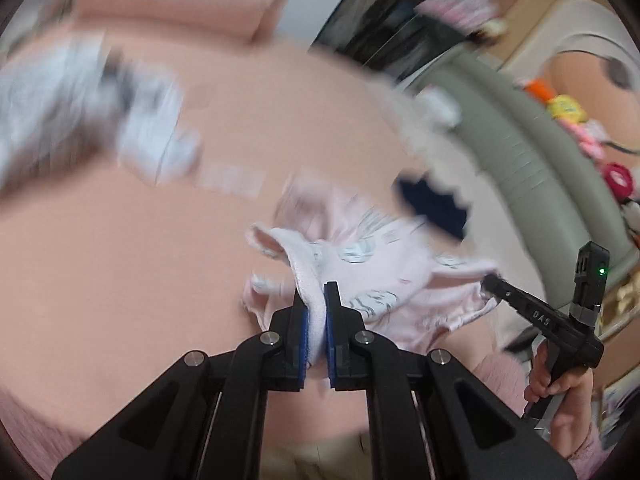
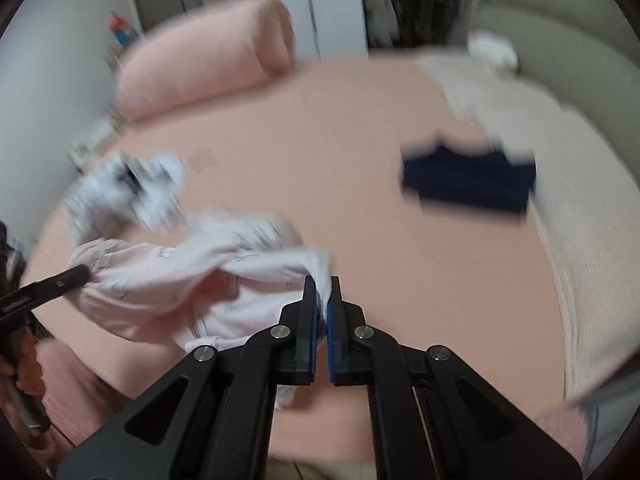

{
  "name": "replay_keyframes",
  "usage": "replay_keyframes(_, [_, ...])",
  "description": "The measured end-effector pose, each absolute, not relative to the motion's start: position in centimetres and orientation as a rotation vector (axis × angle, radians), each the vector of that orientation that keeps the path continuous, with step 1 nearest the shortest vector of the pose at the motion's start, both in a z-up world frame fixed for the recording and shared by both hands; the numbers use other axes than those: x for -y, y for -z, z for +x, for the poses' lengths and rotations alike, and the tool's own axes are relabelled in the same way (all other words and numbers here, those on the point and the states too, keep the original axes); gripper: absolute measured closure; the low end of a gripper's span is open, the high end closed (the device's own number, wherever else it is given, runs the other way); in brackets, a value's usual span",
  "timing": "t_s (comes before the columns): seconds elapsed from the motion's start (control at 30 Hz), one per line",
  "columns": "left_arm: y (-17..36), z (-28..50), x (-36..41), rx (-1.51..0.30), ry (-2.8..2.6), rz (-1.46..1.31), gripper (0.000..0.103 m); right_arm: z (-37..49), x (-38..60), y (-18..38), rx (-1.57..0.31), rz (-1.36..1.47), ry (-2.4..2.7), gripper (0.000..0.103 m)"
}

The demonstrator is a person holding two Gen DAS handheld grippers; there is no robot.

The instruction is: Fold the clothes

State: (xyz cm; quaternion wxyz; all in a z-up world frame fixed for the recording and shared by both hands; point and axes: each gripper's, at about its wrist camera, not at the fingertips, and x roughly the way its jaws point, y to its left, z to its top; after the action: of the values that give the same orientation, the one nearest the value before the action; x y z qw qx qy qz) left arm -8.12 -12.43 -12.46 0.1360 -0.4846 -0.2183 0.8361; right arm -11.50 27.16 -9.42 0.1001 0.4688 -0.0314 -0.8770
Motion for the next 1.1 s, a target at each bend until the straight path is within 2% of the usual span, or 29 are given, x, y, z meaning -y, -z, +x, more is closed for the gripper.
replay_keyframes(0.1, [16.7,-7.7,12.9,0.673,-2.356,-1.575,0.090,-11.5,-27.3,12.8,0.128,1.530,2.512,0.098])
replay_keyframes(0.13, [17.3,-7.8,13.3,0.698,-2.324,-1.600,0.085,-11.5,-27.1,13.0,0.126,1.541,2.510,0.091])
replay_keyframes(0.17, [17.3,-7.8,13.8,0.731,-2.321,-1.587,0.069,-11.5,-27.0,13.2,0.125,1.551,2.508,0.075])
replay_keyframes(0.2, [17.0,-7.8,14.4,0.766,-2.334,-1.558,0.053,-11.5,-26.9,13.1,0.131,1.542,2.510,0.066])
replay_keyframes(0.23, [16.6,-7.8,14.9,0.789,-2.356,-1.526,0.049,-11.6,-27.0,12.8,0.146,1.511,2.518,0.056])
replay_keyframes(0.3, [15.6,-8.1,15.8,0.814,-2.427,-1.459,0.048,-12.2,-26.9,12.0,0.127,1.443,2.559,0.039])
replay_keyframes(0.33, [15.4,-8.5,16.0,0.814,-2.445,-1.437,0.048,-12.6,-26.7,12.0,0.108,1.413,2.568,0.028])
replay_keyframes(0.4, [16.2,-10.0,15.0,0.783,-2.368,-1.479,0.045,-13.4,-25.7,12.9,0.066,1.397,2.538,0.023])
replay_keyframes(0.43, [16.9,-10.7,14.3,0.760,-2.322,-1.535,0.045,-14.1,-24.9,14.0,0.042,1.436,2.498,0.024])
replay_keyframes(0.47, [17.6,-10.8,13.4,0.706,-2.314,-1.578,0.045,-14.4,-24.7,14.5,0.036,1.454,2.482,0.032])
replay_keyframes(0.5, [18.1,-10.7,12.3,0.639,-2.324,-1.609,0.050,-14.2,-24.9,14.4,0.049,1.453,2.491,0.046])
replay_keyframes(0.53, [18.6,-10.6,11.3,0.570,-2.333,-1.638,0.061,-14.1,-25.2,14.4,0.062,1.451,2.500,0.082])
replay_keyframes(0.57, [18.5,-10.3,11.0,0.534,-2.349,-1.639,0.092,-13.9,-25.4,14.4,0.076,1.449,2.510,0.091])
replay_keyframes(0.67, [17.3,-9.4,11.5,0.504,-2.422,-1.585,0.095,-13.5,-26.2,14.3,0.116,1.444,2.537,0.096])
replay_keyframes(0.83, [11.3,-8.2,18.2,0.672,-2.661,-1.397,0.097,-12.7,-27.4,14.1,0.183,1.433,2.583,0.098])
replay_keyframes(0.9, [9.2,-7.2,20.0,0.676,-2.750,-1.364,0.097,-12.5,-28.1,14.1,0.179,1.462,2.606,0.098])
replay_keyframes(1.0, [9.6,-6.1,21.4,0.660,-2.785,-1.509,0.096,-12.4,-29.2,14.1,0.154,1.523,2.642,0.097])
replay_keyframes(1.1, [12.6,-6.1,21.5,0.623,-2.725,-1.752,0.089,-12.2,-30.4,14.1,0.129,1.585,2.677,0.095])
